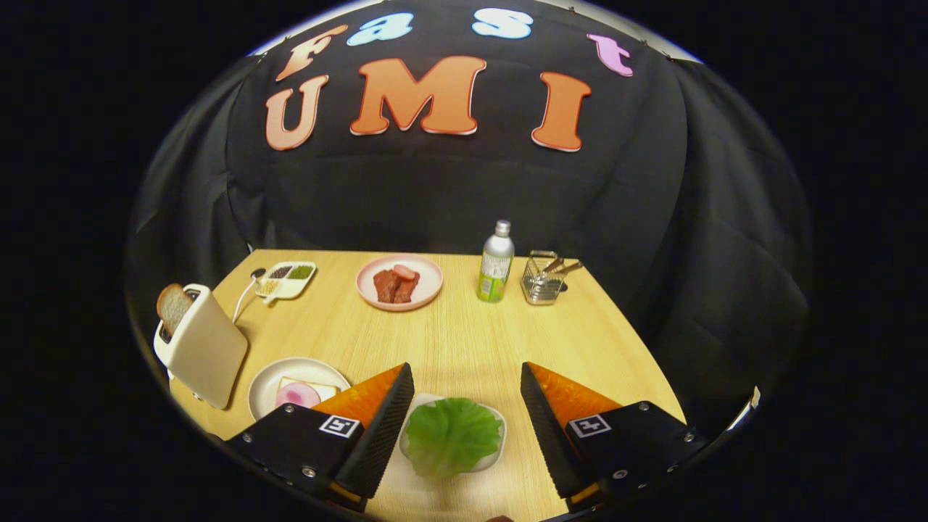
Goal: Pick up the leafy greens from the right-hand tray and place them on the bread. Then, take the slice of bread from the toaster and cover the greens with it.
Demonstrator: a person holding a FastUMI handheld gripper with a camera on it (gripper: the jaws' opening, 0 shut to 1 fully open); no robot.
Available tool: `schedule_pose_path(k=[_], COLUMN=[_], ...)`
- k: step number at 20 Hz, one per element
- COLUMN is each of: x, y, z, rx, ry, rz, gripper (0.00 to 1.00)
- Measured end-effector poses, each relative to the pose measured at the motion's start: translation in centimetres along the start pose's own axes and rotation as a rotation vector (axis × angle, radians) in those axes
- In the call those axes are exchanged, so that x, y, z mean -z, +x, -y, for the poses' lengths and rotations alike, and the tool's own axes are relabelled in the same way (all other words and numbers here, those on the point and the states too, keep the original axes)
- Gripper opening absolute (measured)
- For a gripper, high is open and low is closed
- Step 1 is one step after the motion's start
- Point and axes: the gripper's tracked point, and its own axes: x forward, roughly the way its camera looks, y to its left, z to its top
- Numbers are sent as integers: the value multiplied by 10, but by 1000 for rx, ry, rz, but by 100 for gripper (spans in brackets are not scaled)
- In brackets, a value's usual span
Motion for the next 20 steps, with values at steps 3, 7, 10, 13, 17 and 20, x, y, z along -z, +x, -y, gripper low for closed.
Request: schedule_pose_path(k=[3, 7, 10, 13, 17, 20], x=[29, 74, 99, 116, 133, 144], y=[15, 32, 42, 52, 62, 69], z=[-4, -13, -18, -15, -17, -21], rx=[-10, -35, -53, -41, -29, -30], ry=[14, 42, 80, 70, 67, 86], rz=[-92, -252, -349, -420, -519, -577], gripper=[89, 89, 87, 86, 87, 85])
